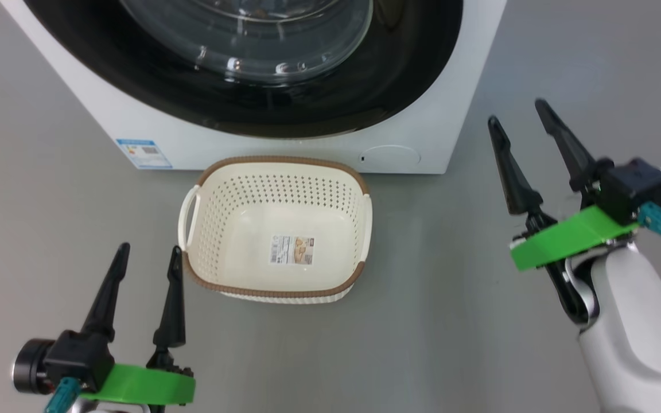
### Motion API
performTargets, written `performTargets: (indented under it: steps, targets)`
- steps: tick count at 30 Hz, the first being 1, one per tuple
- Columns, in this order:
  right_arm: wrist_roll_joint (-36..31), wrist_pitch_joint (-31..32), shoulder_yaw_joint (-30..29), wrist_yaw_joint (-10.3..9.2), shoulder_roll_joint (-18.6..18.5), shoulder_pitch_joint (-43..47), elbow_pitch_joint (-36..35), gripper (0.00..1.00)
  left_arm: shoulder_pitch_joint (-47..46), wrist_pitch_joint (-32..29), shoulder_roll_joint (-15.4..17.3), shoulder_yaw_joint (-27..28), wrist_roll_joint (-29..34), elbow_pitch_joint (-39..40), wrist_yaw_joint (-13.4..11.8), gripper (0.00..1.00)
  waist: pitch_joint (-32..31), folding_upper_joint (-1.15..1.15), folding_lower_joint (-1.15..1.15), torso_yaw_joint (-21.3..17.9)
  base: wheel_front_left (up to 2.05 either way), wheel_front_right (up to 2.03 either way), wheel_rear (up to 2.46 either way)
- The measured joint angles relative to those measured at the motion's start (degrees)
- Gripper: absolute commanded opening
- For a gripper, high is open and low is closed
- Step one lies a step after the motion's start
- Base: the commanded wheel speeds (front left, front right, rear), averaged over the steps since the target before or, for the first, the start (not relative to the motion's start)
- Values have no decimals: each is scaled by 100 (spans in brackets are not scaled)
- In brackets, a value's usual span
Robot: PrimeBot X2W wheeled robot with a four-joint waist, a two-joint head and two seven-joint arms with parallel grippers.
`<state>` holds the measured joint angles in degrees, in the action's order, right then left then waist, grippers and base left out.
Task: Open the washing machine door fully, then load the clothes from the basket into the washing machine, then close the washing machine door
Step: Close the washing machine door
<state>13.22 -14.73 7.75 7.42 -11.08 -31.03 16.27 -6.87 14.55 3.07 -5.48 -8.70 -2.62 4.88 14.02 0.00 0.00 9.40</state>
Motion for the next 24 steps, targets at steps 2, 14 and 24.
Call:
performTargets:
  steps: [2,14,24]
  targets:
    - [-37,-1,-145,0,70,255,-115,100,62,0,12,3,1,-30,1,100,-82,0,0,-59,0,0,0]
    - [-431,108,-1151,-1,543,2205,-1007,100,490,-1,121,45,-8,-153,42,100,-663,0,0,-347,0,0,0]
    - [-624,410,-1383,-1,754,3110,-1617,100,829,-74,209,18,-15,-152,38,100,-1044,0,0,-530,0,0,0]
